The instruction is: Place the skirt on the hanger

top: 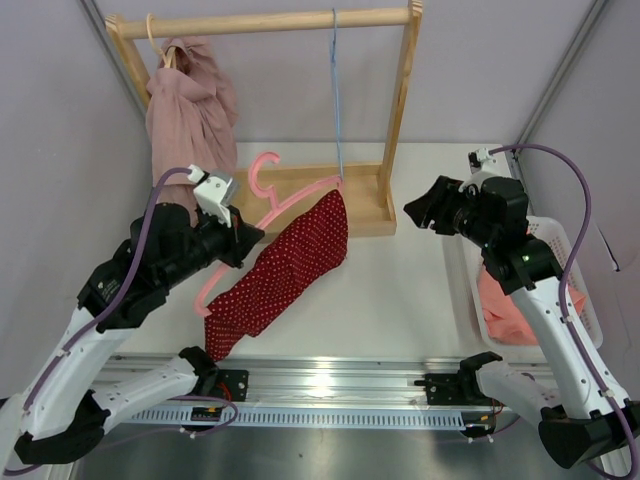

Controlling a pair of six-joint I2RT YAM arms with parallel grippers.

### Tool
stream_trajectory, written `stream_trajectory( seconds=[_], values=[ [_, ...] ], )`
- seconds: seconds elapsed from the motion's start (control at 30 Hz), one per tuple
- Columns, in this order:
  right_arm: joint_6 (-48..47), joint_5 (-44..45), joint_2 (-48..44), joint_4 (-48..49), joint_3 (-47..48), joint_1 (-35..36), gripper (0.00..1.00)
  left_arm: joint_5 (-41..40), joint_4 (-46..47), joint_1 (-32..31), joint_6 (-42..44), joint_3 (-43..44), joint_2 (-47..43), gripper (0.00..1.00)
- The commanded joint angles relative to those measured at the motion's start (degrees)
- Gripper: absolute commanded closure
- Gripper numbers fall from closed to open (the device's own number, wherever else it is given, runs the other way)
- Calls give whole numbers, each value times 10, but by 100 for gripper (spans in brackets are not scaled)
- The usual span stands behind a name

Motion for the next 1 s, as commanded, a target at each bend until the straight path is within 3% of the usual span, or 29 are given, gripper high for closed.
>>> stream_trajectory(
  seconds=[0.0,0.27,0.73,0.97],
  values=[
    [-3,2,-1,-7,31,-1,40,-50,24,-2,-27,47,8,100],
    [-4,0,-8,-16,29,-2,40,-104,45,-2,-23,112,58,100],
    [-3,-7,-17,-17,37,-2,40,-189,88,0,38,305,199,100],
    [-9,-18,-15,-8,44,-2,39,-195,100,41,49,382,273,100]
  ],
)
